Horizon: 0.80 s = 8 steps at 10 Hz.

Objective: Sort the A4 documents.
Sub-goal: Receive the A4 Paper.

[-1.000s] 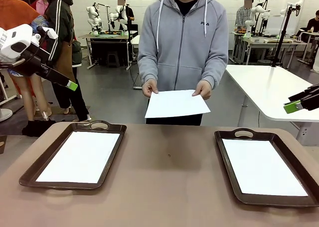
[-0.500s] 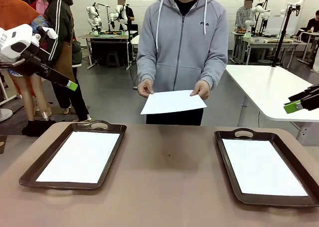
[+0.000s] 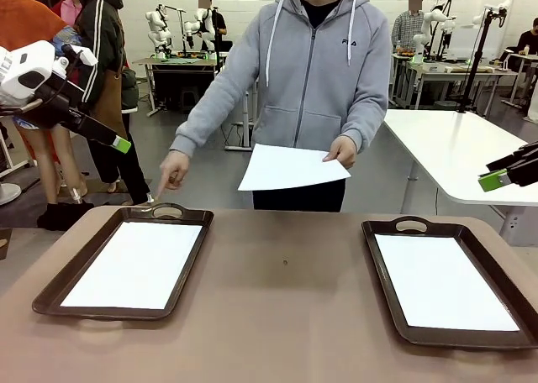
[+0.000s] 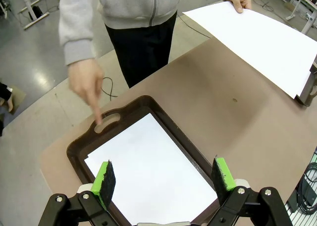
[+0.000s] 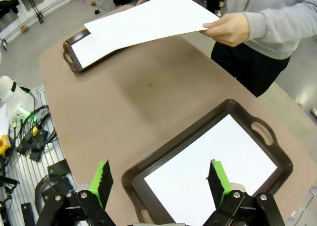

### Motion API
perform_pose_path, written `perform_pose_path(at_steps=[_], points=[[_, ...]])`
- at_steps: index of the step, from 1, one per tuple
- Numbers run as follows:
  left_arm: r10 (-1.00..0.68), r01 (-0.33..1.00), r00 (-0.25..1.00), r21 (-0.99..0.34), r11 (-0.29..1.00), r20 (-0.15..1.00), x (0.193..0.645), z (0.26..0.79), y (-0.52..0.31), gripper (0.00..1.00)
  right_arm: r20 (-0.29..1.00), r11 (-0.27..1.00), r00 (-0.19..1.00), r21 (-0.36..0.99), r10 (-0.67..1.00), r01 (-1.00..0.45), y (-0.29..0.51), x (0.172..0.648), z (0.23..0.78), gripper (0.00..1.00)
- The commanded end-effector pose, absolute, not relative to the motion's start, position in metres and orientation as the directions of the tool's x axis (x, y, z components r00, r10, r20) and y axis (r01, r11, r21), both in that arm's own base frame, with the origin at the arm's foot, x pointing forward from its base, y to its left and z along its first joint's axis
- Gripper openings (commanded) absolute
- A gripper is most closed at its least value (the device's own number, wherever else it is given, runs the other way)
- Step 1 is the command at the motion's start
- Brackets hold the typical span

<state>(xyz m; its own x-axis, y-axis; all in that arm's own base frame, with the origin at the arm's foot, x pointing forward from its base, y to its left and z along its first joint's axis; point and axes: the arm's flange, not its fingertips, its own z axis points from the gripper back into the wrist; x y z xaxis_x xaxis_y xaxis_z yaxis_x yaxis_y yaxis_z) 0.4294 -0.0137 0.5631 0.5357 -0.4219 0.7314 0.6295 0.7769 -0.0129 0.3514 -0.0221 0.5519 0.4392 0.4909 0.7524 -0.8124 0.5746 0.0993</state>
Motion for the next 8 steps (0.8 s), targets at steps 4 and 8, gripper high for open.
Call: perform_pose_path(at_steps=[4,8], points=[[-0.422,0.633,0.527,-0.009,0.774,0.738,0.4294,0.5635,-0.0137,1.0,0.756,0.571,0.436,0.101,0.489,-0.815,-0.0217,0.3516,0.5508,1.0],[-0.422,0.633,0.527,-0.009,0.774,0.738,0.4294,0.5635,-0.0137,1.0,0.756,0.571,0.436,0.101,0.489,-0.815,-0.0217,0.3516,0.5508,1.0]])
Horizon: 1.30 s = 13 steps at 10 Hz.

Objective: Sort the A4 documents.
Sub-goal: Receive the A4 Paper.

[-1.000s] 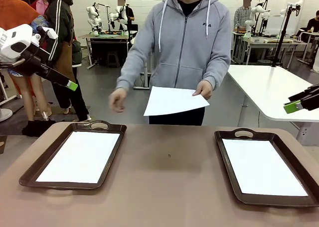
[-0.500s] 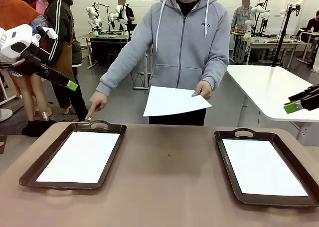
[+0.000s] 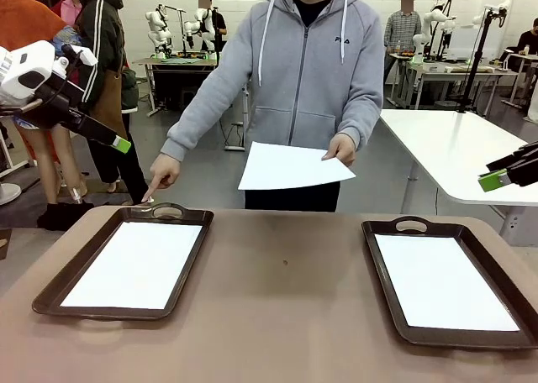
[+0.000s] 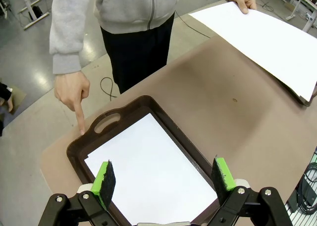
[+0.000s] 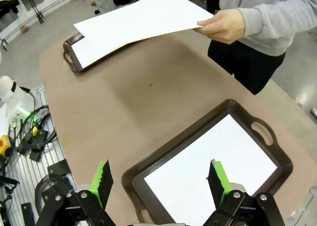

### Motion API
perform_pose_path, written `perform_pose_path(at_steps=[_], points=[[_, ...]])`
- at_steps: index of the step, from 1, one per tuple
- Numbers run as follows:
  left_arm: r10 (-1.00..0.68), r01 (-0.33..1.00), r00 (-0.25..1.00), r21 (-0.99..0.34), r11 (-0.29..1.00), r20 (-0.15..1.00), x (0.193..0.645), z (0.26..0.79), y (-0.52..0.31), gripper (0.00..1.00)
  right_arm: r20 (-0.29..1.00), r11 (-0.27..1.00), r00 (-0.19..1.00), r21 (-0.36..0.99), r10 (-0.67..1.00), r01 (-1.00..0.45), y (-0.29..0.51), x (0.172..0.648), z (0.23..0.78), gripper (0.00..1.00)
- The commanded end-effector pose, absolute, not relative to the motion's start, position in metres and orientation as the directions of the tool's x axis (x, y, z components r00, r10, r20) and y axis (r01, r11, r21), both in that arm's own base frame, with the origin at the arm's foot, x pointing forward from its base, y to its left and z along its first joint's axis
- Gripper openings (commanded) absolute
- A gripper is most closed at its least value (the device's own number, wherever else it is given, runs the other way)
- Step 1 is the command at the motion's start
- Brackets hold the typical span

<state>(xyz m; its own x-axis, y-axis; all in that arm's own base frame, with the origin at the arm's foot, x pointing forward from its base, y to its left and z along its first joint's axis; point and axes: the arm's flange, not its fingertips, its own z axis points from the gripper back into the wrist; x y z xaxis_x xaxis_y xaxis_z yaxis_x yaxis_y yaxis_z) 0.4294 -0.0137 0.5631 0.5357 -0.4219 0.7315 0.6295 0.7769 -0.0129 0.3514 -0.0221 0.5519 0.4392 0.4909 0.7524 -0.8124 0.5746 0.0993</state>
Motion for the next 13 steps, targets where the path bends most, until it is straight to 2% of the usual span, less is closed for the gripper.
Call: perform_pose_path(at_steps=[1,4,5,7,9,13], points=[[-0.422,0.633,0.527,-0.009,0.774,0.738,0.429,0.564,-0.014,1.0,0.756,0.571,0.436,0.101,0.489,-0.815,-0.022,0.352,0.551,1.0],[-0.422,0.629,0.536,-0.013,0.777,0.731,0.429,0.563,-0.014,1.0,0.756,0.571,0.436,0.101,0.489,-0.815,-0.022,0.352,0.551,1.0],[-0.385,0.612,0.566,-0.058,0.789,0.729,0.436,0.557,-0.015,1.0,0.756,0.571,0.436,0.101,0.489,-0.815,-0.022,0.352,0.551,1.0],[-0.244,0.579,0.678,-0.299,0.759,0.694,0.458,0.547,-0.022,1.0,0.756,0.571,0.436,0.101,0.489,-0.815,-0.022,0.352,0.551,1.0],[-0.18,0.528,0.793,-0.509,0.679,0.582,0.488,0.53,-0.039,1.0,0.756,0.571,0.436,0.101,0.489,-0.815,-0.022,0.352,0.551,1.0],[-0.062,0.373,0.911,-0.749,0.547,0.408,0.526,0.484,-0.088,1.0,0.756,0.571,0.436,0.101,0.489,-0.815,-0.022,0.352,0.551,1.0]])
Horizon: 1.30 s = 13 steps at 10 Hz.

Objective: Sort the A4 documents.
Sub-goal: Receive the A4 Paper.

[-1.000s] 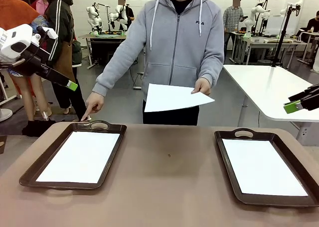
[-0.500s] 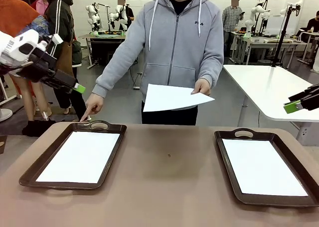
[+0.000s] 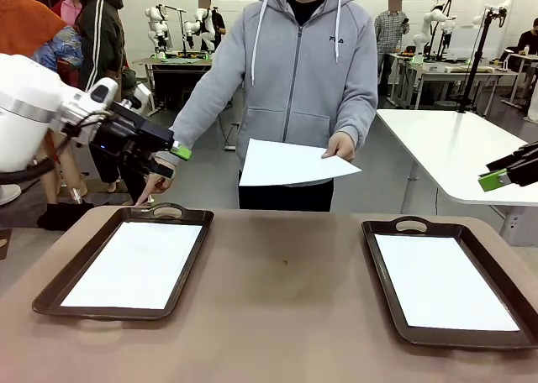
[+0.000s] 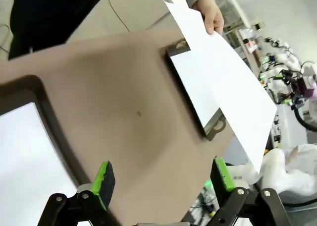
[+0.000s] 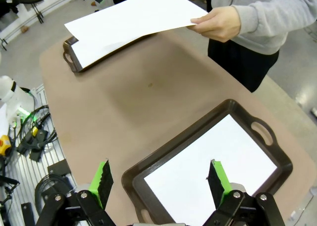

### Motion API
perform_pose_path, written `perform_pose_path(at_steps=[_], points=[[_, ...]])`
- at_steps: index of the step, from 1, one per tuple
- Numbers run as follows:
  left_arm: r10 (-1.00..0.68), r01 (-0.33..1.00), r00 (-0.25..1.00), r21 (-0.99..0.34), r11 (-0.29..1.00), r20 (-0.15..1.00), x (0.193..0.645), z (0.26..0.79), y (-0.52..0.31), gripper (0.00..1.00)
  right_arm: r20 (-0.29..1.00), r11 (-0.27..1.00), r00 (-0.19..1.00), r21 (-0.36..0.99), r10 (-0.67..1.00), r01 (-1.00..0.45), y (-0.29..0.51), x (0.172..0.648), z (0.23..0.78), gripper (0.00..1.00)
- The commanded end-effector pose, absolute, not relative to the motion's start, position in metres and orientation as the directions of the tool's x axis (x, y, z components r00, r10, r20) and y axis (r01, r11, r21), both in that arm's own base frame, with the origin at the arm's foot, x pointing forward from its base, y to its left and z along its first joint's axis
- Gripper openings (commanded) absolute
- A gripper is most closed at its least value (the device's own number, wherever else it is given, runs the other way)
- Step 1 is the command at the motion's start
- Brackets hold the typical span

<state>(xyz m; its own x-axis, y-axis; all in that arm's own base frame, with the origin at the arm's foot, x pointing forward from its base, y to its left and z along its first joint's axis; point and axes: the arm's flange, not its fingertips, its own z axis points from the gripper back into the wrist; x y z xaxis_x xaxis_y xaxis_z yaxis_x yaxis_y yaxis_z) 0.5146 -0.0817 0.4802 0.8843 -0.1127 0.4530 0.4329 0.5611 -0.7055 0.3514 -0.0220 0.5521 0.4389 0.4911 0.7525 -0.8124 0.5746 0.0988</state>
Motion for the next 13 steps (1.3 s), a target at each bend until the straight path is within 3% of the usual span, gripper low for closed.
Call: perform_pose_path(at_steps=[1,5,13], points=[[-0.052,0.327,0.935,-0.8,0.504,0.35,0.531,0.473,-0.101,1.0,0.756,0.571,0.436,0.101,0.489,-0.815,-0.022,0.352,0.551,1.0],[-0.015,0.232,0.972,-0.941,0.246,0.236,0.558,0.461,-0.139,1.0,0.756,0.571,0.436,0.101,0.489,-0.815,-0.022,0.352,0.551,1.0],[-0.075,0.127,0.99,-0.984,0.123,0.119,0.581,0.443,-0.187,1.0,0.756,0.571,0.436,0.101,0.489,-0.815,-0.022,0.352,0.551,1.0]])
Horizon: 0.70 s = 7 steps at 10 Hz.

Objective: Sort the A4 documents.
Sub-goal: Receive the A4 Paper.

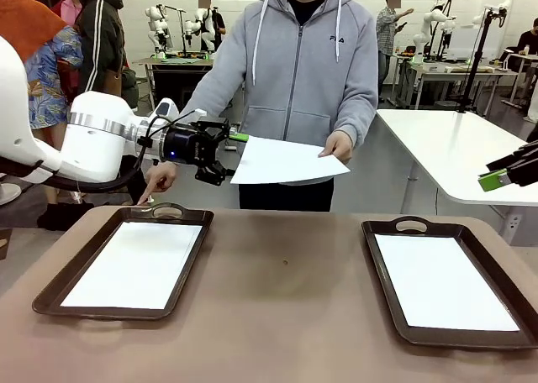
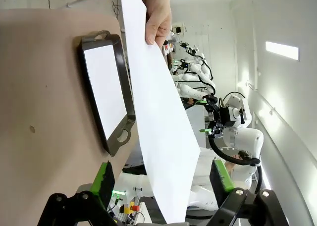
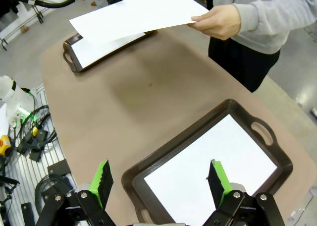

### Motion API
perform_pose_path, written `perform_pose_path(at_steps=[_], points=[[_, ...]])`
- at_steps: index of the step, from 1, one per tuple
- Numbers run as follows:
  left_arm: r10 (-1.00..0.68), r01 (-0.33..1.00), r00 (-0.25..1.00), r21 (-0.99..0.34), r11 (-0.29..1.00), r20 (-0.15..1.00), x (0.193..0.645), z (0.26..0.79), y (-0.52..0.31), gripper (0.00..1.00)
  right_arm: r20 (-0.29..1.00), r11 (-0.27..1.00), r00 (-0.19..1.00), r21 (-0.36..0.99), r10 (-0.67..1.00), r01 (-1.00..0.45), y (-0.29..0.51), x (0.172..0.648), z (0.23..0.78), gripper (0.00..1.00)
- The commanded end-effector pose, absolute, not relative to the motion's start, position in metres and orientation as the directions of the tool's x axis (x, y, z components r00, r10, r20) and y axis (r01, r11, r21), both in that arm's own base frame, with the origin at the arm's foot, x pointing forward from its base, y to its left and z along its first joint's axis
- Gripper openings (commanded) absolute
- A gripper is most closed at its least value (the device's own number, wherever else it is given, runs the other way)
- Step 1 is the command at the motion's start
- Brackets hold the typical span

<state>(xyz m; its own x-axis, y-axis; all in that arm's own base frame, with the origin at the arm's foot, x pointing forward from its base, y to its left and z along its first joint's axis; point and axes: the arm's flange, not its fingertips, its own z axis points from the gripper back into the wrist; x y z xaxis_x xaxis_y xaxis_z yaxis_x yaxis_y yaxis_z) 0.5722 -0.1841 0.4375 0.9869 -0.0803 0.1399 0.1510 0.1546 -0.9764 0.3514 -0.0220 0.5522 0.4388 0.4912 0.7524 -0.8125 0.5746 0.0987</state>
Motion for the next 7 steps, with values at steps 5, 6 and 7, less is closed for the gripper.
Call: perform_pose_path(at_steps=[5,6,7], points=[[-0.094,0.08,0.993,-0.991,0.103,0.07,0.588,0.431,-0.204,1.0,0.756,0.571,0.436,0.101,0.489,-0.815,-0.022,0.352,0.551,1.0],[-0.097,0.073,0.993,-0.993,0.093,0.064,0.589,0.43,-0.204,1.0,0.756,0.571,0.436,0.101,0.489,-0.815,-0.022,0.352,0.551,1.0],[-0.104,0.089,0.991,-0.993,0.08,0.08,0.588,0.43,-0.205,1.0,0.756,0.571,0.436,0.101,0.489,-0.815,-0.022,0.352,0.551,1.0]])
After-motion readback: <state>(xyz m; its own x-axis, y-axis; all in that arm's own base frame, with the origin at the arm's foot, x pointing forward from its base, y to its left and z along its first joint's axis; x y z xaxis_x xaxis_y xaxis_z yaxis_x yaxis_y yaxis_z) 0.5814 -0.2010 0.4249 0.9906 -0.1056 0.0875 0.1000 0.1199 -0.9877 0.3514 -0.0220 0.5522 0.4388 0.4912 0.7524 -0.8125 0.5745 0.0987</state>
